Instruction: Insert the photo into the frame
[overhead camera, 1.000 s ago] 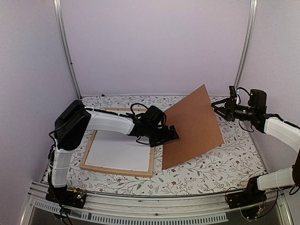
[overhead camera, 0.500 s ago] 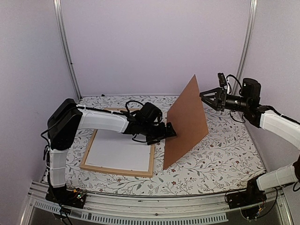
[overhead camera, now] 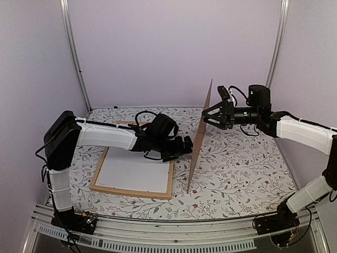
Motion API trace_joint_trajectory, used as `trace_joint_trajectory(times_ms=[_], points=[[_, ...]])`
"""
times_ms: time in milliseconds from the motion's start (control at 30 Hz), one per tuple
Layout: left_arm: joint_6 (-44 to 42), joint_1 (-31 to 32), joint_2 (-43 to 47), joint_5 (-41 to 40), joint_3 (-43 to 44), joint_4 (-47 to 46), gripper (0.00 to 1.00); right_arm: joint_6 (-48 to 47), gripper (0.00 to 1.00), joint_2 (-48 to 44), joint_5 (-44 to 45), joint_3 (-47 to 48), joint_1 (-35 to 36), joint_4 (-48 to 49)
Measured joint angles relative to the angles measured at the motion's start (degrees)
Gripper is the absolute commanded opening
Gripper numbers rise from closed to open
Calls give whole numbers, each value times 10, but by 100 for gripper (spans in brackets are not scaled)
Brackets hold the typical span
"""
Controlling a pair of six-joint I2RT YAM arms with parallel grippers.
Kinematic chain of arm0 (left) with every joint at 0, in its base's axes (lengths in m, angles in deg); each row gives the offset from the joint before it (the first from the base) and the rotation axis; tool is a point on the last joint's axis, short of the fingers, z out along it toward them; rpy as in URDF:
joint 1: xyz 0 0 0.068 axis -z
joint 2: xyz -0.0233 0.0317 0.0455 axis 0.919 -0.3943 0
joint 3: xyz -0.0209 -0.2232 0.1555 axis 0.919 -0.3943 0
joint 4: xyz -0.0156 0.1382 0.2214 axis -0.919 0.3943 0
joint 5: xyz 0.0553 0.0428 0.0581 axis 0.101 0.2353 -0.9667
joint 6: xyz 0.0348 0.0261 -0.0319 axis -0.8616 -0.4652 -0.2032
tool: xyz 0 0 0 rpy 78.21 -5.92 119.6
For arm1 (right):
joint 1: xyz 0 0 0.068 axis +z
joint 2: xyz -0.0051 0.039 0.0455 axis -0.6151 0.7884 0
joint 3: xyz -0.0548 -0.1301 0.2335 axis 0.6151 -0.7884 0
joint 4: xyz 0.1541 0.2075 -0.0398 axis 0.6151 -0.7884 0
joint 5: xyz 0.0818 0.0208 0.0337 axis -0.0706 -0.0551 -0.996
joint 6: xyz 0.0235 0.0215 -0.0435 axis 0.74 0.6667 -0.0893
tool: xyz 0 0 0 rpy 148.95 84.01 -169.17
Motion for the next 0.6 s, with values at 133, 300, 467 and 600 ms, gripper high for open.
trace_joint_trajectory(times_ms=[133, 300, 467, 600], points=[[-17, -4, 33, -3, -6, 1, 100, -4, 67, 4, 0, 17, 0, -17], [-48, -12, 76, -5, -6, 1, 100, -6, 68, 11, -1, 22, 0, -26], [-83, -28, 104, 2, 3, 7, 100, -9, 68, 13, -1, 26, 0, -29], [-111, -31, 122, 0, 27, 30, 100, -10, 68, 15, -1, 30, 0, -34]])
